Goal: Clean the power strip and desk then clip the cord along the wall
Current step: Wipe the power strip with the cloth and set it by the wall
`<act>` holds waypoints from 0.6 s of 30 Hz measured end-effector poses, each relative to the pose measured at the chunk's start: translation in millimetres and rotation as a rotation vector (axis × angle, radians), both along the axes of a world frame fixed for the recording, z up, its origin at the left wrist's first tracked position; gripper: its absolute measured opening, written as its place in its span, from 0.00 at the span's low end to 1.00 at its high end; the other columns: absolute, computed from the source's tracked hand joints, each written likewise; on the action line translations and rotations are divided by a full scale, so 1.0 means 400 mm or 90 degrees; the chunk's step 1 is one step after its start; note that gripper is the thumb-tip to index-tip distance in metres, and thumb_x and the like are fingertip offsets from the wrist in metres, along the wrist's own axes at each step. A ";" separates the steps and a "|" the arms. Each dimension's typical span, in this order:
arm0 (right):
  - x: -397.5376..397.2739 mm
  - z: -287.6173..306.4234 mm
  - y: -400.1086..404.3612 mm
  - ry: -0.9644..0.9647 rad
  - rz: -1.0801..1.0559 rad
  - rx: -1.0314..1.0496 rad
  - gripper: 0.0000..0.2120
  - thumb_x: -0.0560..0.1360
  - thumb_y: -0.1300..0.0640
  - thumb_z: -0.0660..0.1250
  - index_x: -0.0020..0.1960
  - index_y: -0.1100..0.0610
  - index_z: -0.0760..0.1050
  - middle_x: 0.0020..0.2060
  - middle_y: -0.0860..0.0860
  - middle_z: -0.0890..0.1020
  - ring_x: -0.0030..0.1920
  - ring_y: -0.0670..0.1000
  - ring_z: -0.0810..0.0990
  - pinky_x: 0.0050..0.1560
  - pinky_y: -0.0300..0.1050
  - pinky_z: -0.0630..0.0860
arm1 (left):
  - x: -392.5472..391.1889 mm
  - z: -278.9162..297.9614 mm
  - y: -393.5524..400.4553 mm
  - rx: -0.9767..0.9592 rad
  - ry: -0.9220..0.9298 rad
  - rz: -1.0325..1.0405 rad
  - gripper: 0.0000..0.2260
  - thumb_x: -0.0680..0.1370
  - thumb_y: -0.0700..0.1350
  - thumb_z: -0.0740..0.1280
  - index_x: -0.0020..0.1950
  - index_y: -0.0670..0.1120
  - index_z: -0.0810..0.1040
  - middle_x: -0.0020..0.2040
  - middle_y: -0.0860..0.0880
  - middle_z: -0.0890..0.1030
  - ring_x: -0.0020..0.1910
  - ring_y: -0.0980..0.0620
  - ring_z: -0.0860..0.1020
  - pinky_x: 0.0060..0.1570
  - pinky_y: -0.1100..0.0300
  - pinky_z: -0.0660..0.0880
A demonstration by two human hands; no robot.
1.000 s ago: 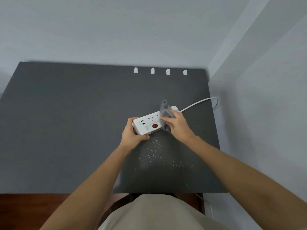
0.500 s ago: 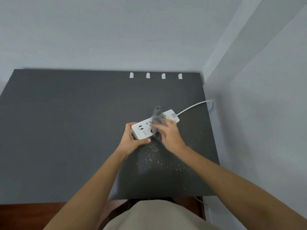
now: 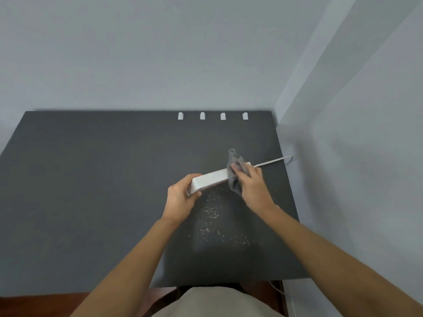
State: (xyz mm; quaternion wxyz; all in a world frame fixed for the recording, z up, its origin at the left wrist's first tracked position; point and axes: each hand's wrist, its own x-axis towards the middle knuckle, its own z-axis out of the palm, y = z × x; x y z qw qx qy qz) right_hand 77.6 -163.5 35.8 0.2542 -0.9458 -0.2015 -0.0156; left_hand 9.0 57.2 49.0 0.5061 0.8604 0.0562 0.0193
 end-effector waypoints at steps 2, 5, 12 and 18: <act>0.057 -0.001 -0.063 0.130 -0.326 0.003 0.20 0.78 0.66 0.59 0.69 0.59 0.70 0.64 0.64 0.73 0.60 0.63 0.69 0.65 0.56 0.69 | -0.004 -0.006 0.005 0.013 0.000 -0.001 0.19 0.72 0.34 0.71 0.59 0.51 0.79 0.49 0.55 0.83 0.49 0.59 0.79 0.53 0.69 0.72; 0.006 -0.006 0.007 0.029 -0.162 0.071 0.24 0.75 0.66 0.64 0.69 0.55 0.69 0.65 0.61 0.72 0.59 0.58 0.68 0.67 0.47 0.66 | -0.003 -0.008 0.000 0.026 -0.012 0.004 0.19 0.72 0.35 0.72 0.58 0.52 0.79 0.47 0.57 0.83 0.47 0.60 0.78 0.51 0.72 0.71; 0.058 0.002 -0.086 0.111 -0.327 0.021 0.27 0.73 0.67 0.67 0.71 0.59 0.67 0.69 0.62 0.69 0.60 0.63 0.68 0.66 0.59 0.70 | -0.004 0.005 -0.002 -0.071 0.082 0.099 0.14 0.73 0.46 0.72 0.57 0.51 0.75 0.48 0.57 0.82 0.48 0.55 0.81 0.46 0.61 0.78; -0.076 -0.015 -0.012 -0.059 0.209 -0.037 0.23 0.74 0.66 0.62 0.67 0.54 0.72 0.68 0.56 0.71 0.57 0.56 0.70 0.68 0.46 0.68 | 0.000 0.036 -0.046 -0.471 0.233 0.236 0.18 0.77 0.39 0.68 0.65 0.47 0.69 0.55 0.44 0.81 0.49 0.46 0.83 0.38 0.56 0.82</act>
